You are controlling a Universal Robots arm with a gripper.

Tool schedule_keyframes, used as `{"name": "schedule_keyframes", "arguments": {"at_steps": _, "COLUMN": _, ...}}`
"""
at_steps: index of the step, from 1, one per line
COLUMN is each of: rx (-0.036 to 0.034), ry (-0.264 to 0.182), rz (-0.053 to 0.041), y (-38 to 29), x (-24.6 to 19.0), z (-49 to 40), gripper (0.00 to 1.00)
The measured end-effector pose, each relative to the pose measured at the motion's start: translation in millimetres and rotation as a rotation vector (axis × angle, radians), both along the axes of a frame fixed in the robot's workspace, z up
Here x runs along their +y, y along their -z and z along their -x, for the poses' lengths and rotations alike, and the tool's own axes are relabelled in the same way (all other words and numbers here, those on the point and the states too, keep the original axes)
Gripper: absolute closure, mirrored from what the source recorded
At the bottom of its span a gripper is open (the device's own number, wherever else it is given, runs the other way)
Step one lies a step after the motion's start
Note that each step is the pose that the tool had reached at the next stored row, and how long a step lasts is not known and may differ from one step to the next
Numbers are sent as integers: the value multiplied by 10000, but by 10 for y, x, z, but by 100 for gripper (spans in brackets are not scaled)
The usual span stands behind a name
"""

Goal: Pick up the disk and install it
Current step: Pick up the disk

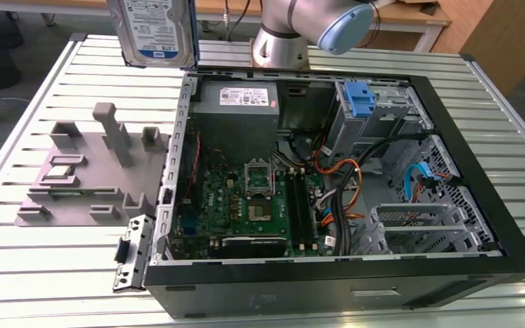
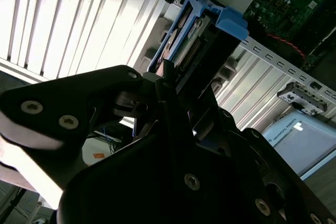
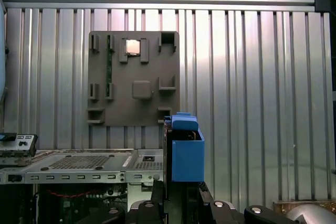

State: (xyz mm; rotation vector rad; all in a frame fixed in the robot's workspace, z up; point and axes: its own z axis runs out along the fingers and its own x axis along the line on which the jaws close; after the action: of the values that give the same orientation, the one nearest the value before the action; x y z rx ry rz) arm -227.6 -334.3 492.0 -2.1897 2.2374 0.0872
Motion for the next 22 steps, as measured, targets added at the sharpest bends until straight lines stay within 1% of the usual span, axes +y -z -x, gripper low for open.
{"name": "schedule_keyframes", "arguments": {"at_steps": 22, "rx": 0, "ry": 0, "rz": 0, "y": 0, "x": 0, "z": -381, "gripper": 65}}
